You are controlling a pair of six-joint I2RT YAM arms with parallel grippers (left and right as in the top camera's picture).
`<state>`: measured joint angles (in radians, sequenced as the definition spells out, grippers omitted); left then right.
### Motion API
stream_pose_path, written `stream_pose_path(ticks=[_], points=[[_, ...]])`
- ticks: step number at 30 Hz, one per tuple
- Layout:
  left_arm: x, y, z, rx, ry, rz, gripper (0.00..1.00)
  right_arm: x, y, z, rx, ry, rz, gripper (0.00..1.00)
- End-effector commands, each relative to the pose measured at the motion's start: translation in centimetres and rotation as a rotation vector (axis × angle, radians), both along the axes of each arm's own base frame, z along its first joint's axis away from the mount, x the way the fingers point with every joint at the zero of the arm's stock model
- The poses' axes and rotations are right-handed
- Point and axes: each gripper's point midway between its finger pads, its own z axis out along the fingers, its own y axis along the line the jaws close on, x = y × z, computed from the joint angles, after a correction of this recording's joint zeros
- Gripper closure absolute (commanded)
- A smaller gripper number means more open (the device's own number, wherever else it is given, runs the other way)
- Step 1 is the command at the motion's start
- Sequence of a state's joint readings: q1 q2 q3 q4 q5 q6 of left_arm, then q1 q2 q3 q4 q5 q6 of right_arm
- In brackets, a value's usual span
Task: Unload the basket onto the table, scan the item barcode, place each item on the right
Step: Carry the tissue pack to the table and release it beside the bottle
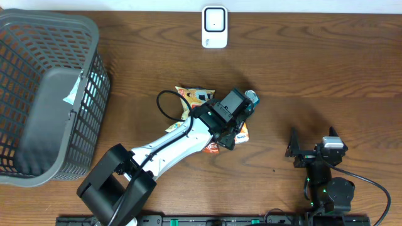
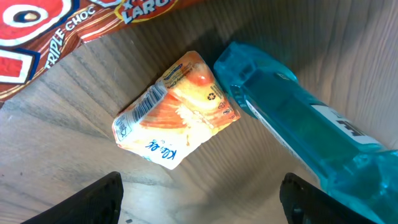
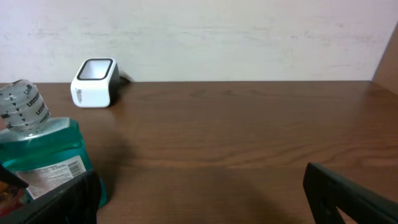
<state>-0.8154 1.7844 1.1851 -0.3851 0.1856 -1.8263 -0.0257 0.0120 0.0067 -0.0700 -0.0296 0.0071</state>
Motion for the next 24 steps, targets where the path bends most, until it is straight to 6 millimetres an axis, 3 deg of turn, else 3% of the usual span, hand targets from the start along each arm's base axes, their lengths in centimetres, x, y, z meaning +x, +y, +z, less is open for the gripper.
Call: stream_pose_path(ticks=[1,7,12,19,24], points=[[0.0,-0.1,2.0,-0.013,-0.074,-0.09,0.19,0.0,0.1,0.0,0.011,0.0,0.003,0.01],[-0.2,0.4,6.6,-0.035,-0.213,-0.187,0.19,0.0,0.1,0.0,0.011,0.0,0.003,0.01],[0.0,3.5,10.8,0.047,-0.365,-0.189,0.19,0.0,0.1,0.0,0.011,0.0,0.003,0.01],[2.1,7.5,19.7,0.289,-0.857,-0.361,0.19,0.0,0.1,0.0,0.011,0.0,0.003,0.01],[3.3,12.1,28.4,0.55,-1.184,-0.395,0.01,0.0,0.1,0.0,0.011,0.0,0.003,0.01]])
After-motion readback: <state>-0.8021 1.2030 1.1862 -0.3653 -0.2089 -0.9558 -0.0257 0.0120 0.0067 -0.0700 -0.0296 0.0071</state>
